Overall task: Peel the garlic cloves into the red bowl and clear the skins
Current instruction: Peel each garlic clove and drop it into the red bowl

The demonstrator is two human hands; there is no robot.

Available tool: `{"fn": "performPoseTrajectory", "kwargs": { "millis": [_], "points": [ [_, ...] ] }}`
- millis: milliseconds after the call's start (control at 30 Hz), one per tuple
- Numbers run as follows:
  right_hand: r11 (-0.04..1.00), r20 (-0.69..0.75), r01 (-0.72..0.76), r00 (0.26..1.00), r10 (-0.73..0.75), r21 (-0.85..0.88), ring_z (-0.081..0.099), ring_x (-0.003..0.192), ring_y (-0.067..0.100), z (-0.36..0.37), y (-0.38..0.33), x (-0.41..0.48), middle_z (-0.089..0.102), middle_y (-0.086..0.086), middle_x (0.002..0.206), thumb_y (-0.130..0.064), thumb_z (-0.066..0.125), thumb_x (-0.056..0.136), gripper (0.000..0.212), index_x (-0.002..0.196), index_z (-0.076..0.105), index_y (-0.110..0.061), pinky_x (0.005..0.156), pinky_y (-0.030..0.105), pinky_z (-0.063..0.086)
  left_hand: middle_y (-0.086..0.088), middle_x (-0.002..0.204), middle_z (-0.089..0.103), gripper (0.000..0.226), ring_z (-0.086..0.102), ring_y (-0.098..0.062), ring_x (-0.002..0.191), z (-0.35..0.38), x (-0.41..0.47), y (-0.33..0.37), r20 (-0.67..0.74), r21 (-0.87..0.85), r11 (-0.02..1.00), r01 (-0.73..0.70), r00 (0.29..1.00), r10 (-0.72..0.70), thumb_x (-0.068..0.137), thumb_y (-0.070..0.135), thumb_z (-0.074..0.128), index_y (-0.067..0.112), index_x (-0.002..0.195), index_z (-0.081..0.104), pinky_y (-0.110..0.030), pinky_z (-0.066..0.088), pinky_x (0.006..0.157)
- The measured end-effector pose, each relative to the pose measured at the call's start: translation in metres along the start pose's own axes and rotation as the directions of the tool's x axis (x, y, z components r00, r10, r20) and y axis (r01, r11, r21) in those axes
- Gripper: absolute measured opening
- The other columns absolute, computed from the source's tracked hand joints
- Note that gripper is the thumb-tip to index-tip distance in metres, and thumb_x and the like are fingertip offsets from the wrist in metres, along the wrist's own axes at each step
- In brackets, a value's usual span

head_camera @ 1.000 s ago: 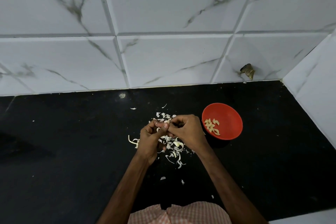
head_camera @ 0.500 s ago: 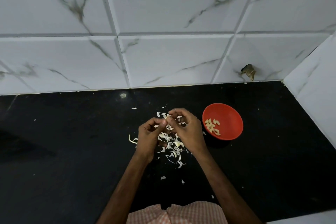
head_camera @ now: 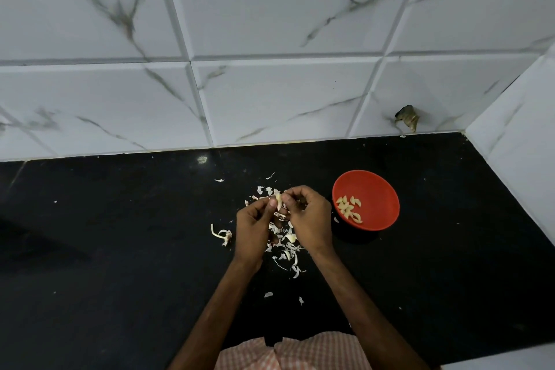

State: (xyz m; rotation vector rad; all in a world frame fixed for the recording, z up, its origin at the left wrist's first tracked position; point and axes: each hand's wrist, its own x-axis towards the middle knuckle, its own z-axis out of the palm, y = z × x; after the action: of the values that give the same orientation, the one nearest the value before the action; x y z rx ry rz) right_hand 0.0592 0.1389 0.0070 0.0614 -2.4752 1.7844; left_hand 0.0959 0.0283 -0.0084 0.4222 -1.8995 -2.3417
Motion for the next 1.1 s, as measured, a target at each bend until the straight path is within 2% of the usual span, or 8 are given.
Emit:
{"fn": "performPoseTrajectory", "kwargs": {
  "millis": [167,367,500,767,867,933,1033,1100],
  "points": [
    [0.996,0.031,0.037,0.999,-0.035,-0.08,0.068,0.082,0.009,0.001,0.004,0.0,0.07,-0.006,0.088,-0.012,0.068,0.094,0.004,0.091,0.07,-0.015,0.075,0.035,0.059,-0.003,0.083,0.071,0.019,0.054,-0.01,0.062,-0.005,0.002,-0.002,0.015,-0.014,1.0,0.005,1.0,-0.005,0.101,0.021,0.059,0.012,0.108,0.074,-0.024,0.041,0.04],
    [0.964,0.049,0.132,0.991,-0.124,-0.23,0.061,0.085,0.002,0.001,0.0,-0.002,0.062,-0.009,0.094,-0.013,0.064,0.096,0.003,0.094,0.065,-0.016,0.074,0.027,0.053,-0.004,0.077,0.071,0.012,0.052,-0.005,0.056,-0.007,0.003,-0.004,-0.004,-0.05,0.999,0.011,1.0,-0.012,0.092,0.01,0.07,0.018,0.097,0.077,-0.021,0.038,0.038],
    [0.943,0.091,0.155,0.987,-0.133,-0.296,0.06,0.085,0.005,0.001,0.0,-0.002,0.06,-0.01,0.097,-0.017,0.064,0.097,0.002,0.096,0.064,-0.015,0.074,0.034,0.054,-0.007,0.079,0.075,0.011,0.053,-0.003,0.053,-0.009,0.006,-0.007,-0.077,-0.087,0.996,0.027,0.996,-0.033,0.091,0.004,0.069,0.012,0.098,0.075,-0.019,0.038,0.039],
    [0.996,0.102,0.046,0.994,-0.039,-0.074,0.072,0.087,0.009,-0.011,0.004,0.002,0.073,-0.007,0.09,-0.001,0.068,0.092,0.016,0.101,0.074,-0.013,0.073,0.042,0.062,-0.01,0.091,0.077,0.016,0.054,-0.002,0.056,-0.012,0.006,-0.009,-0.067,-0.114,0.993,0.014,0.998,-0.022,0.092,0.014,0.068,0.006,0.105,0.072,-0.018,0.037,0.04],
    [0.993,0.119,0.075,0.991,-0.063,-0.096,0.071,0.093,0.008,-0.015,0.005,0.005,0.075,-0.005,0.099,-0.009,0.063,0.098,0.015,0.107,0.075,-0.009,0.08,0.038,0.061,-0.009,0.093,0.077,0.015,0.052,-0.004,0.056,-0.012,0.008,-0.009,-0.059,-0.092,0.996,0.016,0.998,-0.021,0.094,0.009,0.065,0.01,0.106,0.074,-0.018,0.038,0.04],
    [0.985,0.125,0.137,0.984,-0.123,-0.109,0.068,0.096,0.004,-0.016,0.001,0.006,0.074,-0.004,0.102,-0.017,0.065,0.098,0.017,0.109,0.075,-0.01,0.085,0.03,0.058,-0.007,0.092,0.077,0.018,0.055,-0.005,0.06,-0.012,0.008,-0.009,-0.053,-0.046,0.999,-0.009,0.999,0.007,0.095,0.005,0.064,0.012,0.107,0.075,-0.018,0.042,0.046],
    [0.977,0.174,0.194,0.969,-0.177,-0.086,0.066,0.094,0.005,-0.016,-0.004,0.007,0.071,-0.006,0.101,-0.019,0.073,0.092,0.015,0.105,0.076,-0.013,0.081,0.022,0.055,-0.002,0.094,0.078,0.017,0.072,-0.011,0.083,-0.01,0.005,-0.005,0.014,0.069,0.99,-0.124,0.992,0.123,0.095,0.003,0.064,0.009,0.105,0.076,-0.019,0.054,0.071],
    [0.98,0.207,0.184,0.964,-0.166,-0.071,0.066,0.092,0.006,-0.015,-0.004,0.007,0.071,-0.006,0.097,-0.016,0.077,0.088,0.013,0.101,0.077,-0.014,0.08,0.021,0.054,0.002,0.092,0.078,0.013,0.074,-0.013,0.091,-0.012,0.006,-0.004,0.039,0.186,0.968,-0.17,0.985,0.165,0.095,0.004,0.065,0.009,0.098,0.076,-0.021,0.055,0.08]
  ]
}}
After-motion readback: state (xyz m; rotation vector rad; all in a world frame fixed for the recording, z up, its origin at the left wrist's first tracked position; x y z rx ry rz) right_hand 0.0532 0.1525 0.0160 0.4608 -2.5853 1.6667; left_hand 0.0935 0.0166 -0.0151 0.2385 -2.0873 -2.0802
